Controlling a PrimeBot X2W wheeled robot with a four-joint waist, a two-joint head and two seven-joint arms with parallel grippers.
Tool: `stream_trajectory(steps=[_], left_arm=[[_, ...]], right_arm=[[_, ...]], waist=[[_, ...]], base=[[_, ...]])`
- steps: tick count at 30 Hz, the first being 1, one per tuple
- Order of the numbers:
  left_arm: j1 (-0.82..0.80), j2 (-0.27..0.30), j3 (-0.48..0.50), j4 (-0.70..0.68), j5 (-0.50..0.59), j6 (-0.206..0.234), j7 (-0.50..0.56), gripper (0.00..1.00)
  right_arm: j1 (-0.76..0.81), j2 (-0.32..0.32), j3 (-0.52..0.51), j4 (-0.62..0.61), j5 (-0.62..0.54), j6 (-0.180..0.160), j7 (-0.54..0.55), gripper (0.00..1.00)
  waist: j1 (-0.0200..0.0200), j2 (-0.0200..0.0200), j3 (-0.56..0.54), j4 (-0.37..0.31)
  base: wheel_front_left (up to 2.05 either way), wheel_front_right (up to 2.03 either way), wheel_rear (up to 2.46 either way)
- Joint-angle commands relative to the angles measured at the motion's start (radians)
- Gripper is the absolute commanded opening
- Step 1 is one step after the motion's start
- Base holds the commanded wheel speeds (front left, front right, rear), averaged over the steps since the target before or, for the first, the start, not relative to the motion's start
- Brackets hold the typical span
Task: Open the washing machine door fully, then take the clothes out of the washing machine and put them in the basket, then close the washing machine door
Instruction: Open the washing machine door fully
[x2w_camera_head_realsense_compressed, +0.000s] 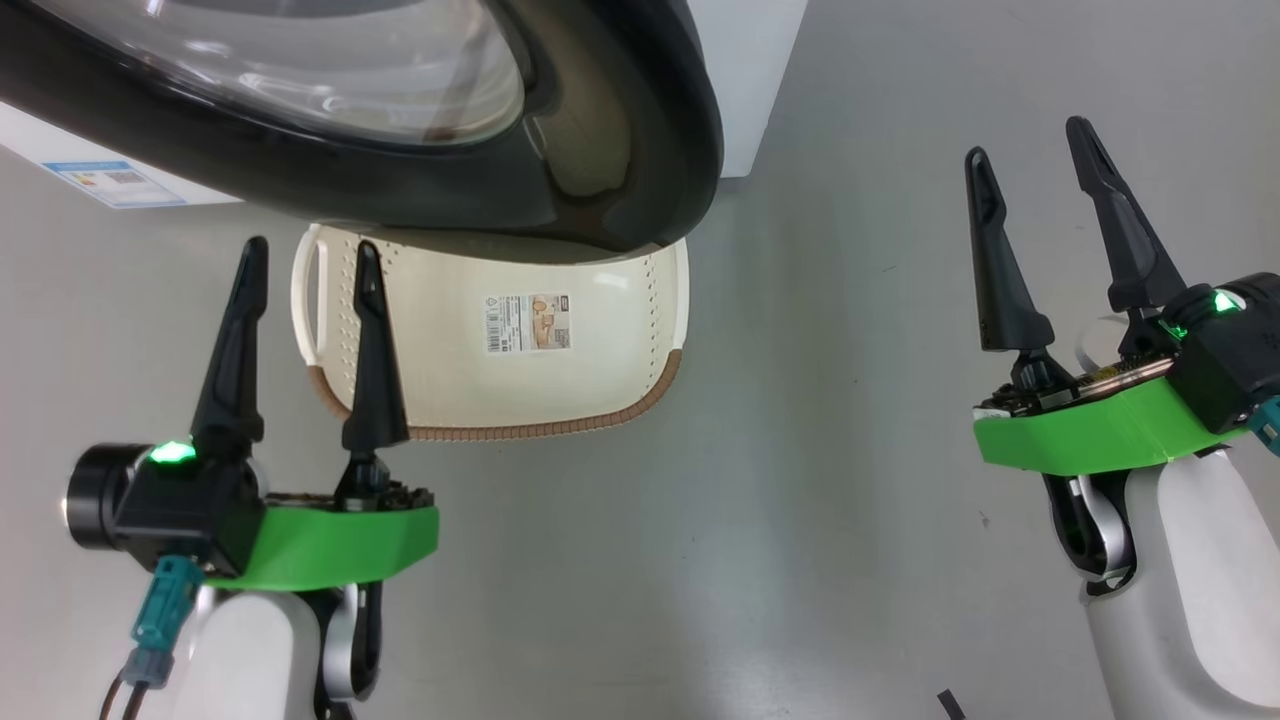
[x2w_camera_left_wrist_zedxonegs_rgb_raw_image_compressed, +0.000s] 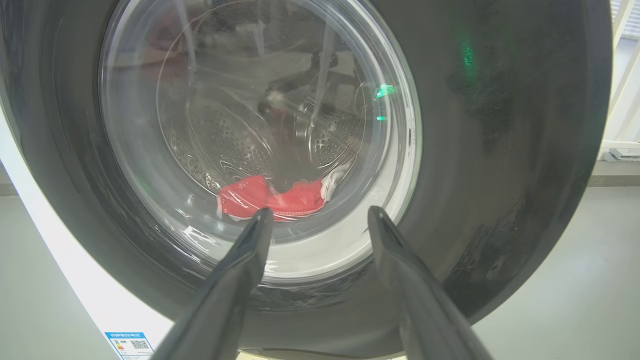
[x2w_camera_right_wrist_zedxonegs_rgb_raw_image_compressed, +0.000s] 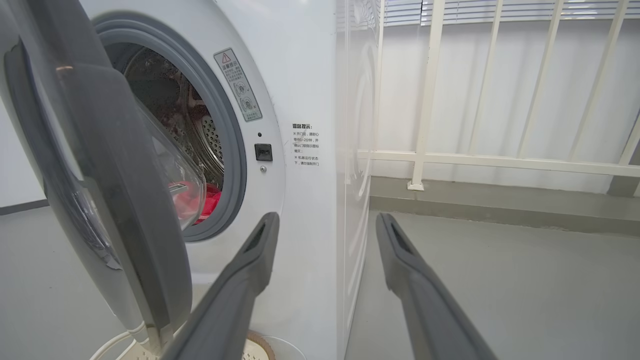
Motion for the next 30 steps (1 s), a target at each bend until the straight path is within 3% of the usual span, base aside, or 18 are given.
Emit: stream_trajectory(steps=[1,30], left_arm=[[0.024,0.017,0.03,-0.032,0.008,0.005,-0.005,1.0],[0.045,0.016,0.034,-0.048,0.007,0.025,-0.005,1.0]], right_arm=[[0.027,0.008,0.025,-0.034,-0.005,0.005,-0.005,1.0],[0.029,0.008,0.033,-0.045,0.026,0.005,-0.005,1.0]], waist=[[0.0,0.0,0.003,0.0],[0.0,0.0,0.018,-0.01]], base=[[0.0,0.0,0.0],[0.0,0.0,0.0]])
